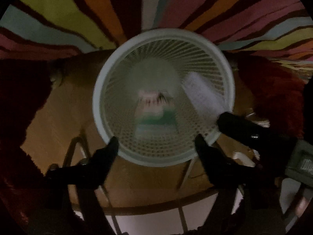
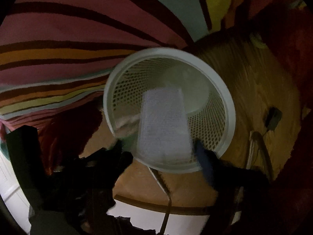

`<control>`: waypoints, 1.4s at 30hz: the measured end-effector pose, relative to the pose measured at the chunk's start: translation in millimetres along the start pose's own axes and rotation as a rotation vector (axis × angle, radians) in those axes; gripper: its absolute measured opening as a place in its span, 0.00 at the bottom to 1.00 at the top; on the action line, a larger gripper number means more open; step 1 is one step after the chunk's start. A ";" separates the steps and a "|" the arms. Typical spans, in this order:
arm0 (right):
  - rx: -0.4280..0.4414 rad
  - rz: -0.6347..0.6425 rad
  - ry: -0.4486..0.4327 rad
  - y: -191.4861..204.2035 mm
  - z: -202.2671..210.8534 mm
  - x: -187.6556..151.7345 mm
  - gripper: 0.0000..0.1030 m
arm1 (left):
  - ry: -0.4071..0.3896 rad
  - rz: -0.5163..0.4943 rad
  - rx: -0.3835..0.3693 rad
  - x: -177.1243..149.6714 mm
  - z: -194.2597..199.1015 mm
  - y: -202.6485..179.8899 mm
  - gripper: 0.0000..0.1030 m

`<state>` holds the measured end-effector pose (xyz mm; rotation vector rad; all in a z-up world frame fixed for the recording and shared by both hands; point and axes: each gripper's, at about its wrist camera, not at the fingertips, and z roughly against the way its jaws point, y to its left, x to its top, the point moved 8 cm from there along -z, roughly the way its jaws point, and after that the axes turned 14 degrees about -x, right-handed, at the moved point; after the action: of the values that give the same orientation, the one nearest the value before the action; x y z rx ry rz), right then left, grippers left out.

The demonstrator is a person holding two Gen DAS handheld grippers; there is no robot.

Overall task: Collect trash
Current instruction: 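Carry both items over the wastebasket and open both tools to drop them, then move both tools back toward the items on the bed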

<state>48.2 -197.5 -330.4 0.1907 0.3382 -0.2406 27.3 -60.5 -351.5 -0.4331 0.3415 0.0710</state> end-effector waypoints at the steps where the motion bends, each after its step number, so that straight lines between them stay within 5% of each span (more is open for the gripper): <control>1: -0.006 -0.015 0.010 -1.6 -0.7 -0.5 0.80 | 0.006 0.010 0.002 -0.3 -1.4 2.3 0.77; 21: -0.001 -0.036 -0.027 -4.7 5.2 -2.1 0.83 | -0.064 0.018 -0.013 1.5 13.7 2.8 0.77; 42: -0.071 0.185 -0.445 22.2 93.4 -14.2 0.83 | -0.404 -0.095 0.030 -6.7 113.0 -14.3 0.77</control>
<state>69.5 -194.4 -235.8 0.0930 -0.1130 -0.0831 58.0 -25.6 -247.3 -0.3946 -0.0756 0.0596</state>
